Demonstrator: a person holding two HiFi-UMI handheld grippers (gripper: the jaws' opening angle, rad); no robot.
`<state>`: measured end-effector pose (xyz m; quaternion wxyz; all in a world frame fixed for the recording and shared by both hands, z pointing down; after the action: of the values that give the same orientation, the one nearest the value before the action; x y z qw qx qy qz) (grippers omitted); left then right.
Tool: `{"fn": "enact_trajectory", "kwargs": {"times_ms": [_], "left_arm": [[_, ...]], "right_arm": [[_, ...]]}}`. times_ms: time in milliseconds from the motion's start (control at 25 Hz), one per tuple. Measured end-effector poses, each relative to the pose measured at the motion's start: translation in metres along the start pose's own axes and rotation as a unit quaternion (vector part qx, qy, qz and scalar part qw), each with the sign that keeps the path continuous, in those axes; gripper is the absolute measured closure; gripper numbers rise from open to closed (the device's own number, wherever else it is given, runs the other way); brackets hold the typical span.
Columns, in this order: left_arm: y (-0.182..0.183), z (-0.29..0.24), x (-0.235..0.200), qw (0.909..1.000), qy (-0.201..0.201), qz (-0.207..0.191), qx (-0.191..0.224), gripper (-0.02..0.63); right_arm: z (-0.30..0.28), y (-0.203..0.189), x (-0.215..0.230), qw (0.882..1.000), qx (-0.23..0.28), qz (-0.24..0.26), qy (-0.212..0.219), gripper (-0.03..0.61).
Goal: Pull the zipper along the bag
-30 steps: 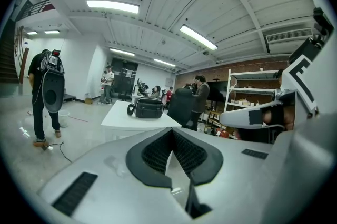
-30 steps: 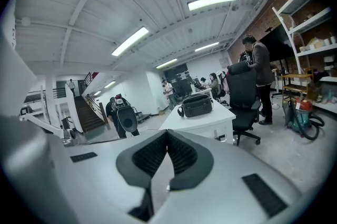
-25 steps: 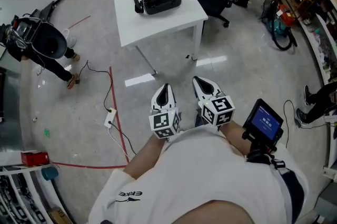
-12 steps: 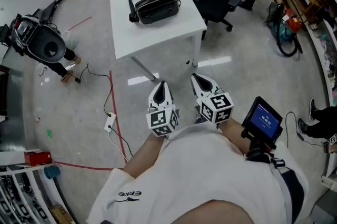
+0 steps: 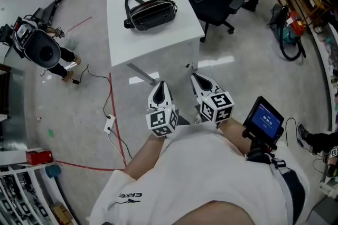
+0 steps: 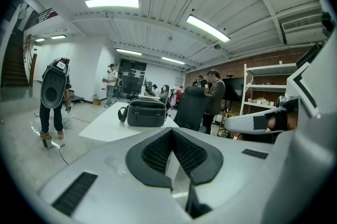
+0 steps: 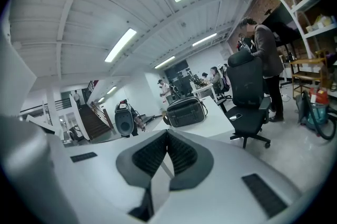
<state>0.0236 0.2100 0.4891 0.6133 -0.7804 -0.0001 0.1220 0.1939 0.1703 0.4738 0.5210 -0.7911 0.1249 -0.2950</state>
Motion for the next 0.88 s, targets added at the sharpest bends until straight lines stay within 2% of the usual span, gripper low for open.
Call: {"fn": "enact_trajectory", "kwargs": {"times_ms": [360,880], "left_arm": [[0.016,-0.035,-0.035,1.0000,0.008,0.001,-0.002,0.609],[0.053,-0.127,-0.108,0.9996,-0.028,-0.001,0.001,0.611]], "right_arm": [[-0.048,0.015,0.010,0.999,-0.008,-0.033,-0.004,0.574],[-0.144,0.048,0.018,0.998,0.004,-0.051,-0.044,0.574]]}}
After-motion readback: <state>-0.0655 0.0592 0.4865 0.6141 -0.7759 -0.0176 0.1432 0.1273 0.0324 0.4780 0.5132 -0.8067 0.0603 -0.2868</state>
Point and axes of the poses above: the fingertips, and each gripper's own axes: z backward along the fingers, x to its right, y out of its top, the point moved 7 cm from there along z, backward along the fingers, and after that the axes turned 3 degrees about -y, right-handed, at the moved point
